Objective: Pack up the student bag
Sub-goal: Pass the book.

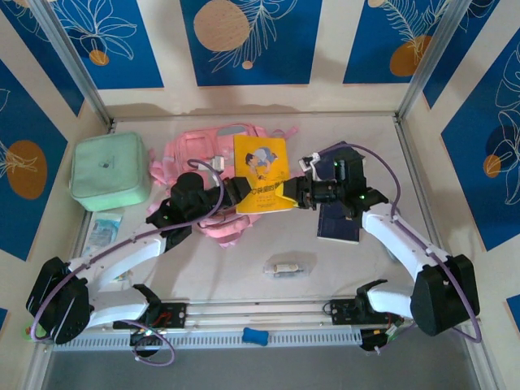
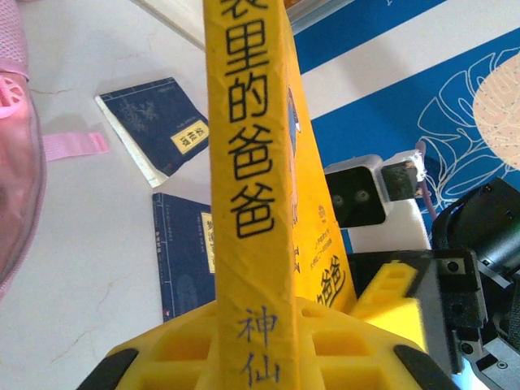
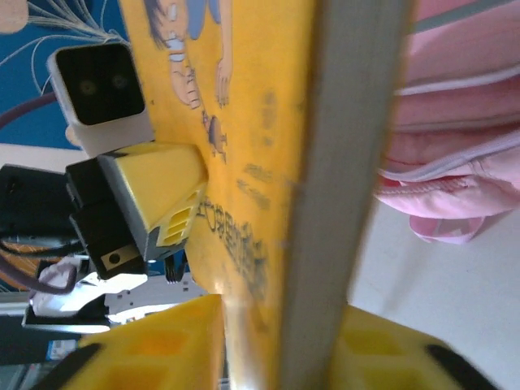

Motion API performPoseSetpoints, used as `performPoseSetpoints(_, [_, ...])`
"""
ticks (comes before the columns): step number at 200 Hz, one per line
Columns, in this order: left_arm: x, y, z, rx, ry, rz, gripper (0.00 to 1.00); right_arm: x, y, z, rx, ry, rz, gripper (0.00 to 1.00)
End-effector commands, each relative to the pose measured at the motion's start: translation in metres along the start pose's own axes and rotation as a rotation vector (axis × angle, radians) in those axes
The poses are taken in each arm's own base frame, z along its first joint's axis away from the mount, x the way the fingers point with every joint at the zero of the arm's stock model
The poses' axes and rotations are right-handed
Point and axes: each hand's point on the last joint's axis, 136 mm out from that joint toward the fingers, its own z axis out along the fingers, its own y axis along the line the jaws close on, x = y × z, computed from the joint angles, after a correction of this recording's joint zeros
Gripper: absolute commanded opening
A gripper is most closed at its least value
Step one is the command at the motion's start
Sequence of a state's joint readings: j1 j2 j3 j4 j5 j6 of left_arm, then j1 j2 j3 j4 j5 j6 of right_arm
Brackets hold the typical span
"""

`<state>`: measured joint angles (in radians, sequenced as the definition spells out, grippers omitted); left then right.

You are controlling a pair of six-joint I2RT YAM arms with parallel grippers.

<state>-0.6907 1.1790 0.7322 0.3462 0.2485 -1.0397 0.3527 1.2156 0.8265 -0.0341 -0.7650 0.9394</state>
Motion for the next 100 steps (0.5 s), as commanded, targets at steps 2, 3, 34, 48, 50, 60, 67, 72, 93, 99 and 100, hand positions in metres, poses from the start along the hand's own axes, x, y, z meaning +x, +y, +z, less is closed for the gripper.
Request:
performPoseSetpoints(2, [-0.006,-0.015,-0.006,0.018,-0.020,0.072,0.02,-0.003,0.016,-0.003,0.007,0.001,-0.081,0.14])
performPoseSetpoints(3, [-0.005,-0.015,-0.006,0.016,-0.018,0.072,0.03,-0.003,0.017,-0.003,0.008,0.001,-0.083,0.14])
performPoseSetpoints(34, [0.000,-0.019,-0.011,0.036,0.024,0.120,0.36,-0.006,0.012,-0.013,0.052,-0.022,-0.079,0.02])
performPoseSetpoints(48, [-0.004,-0.011,-0.020,-0.014,0.018,0.181,0.46,-0.006,0.008,-0.020,0.104,-0.035,-0.091,0.01])
performPoseSetpoints(50, [-0.005,-0.011,-0.022,-0.021,0.016,0.196,0.47,-0.006,0.007,-0.021,0.114,-0.038,-0.091,0.01])
performPoseSetpoints(60, [-0.007,0.001,-0.030,-0.099,0.031,0.264,0.51,-0.004,0.002,-0.026,0.160,-0.045,-0.094,0.00])
performPoseSetpoints(67, [-0.008,0.013,-0.037,-0.174,0.044,0.316,0.53,-0.004,-0.003,-0.030,0.191,-0.053,-0.086,0.00])
performPoseSetpoints(72, [-0.009,0.022,-0.042,-0.231,0.055,0.353,0.54,-0.004,-0.007,-0.033,0.208,-0.061,-0.074,0.00])
performPoseSetpoints(93, [-0.011,0.056,-0.059,-0.446,0.135,0.543,0.58,-0.001,-0.015,-0.041,0.254,-0.059,-0.037,0.00])
performPoseSetpoints(99, [-0.012,0.067,-0.064,-0.514,0.165,0.590,0.58,-0.001,-0.018,-0.043,0.282,-0.063,-0.033,0.00])
performPoseSetpoints(100, [-0.012,0.069,-0.065,-0.523,0.168,0.599,0.59,0.000,-0.019,-0.044,0.287,-0.065,-0.032,0.00])
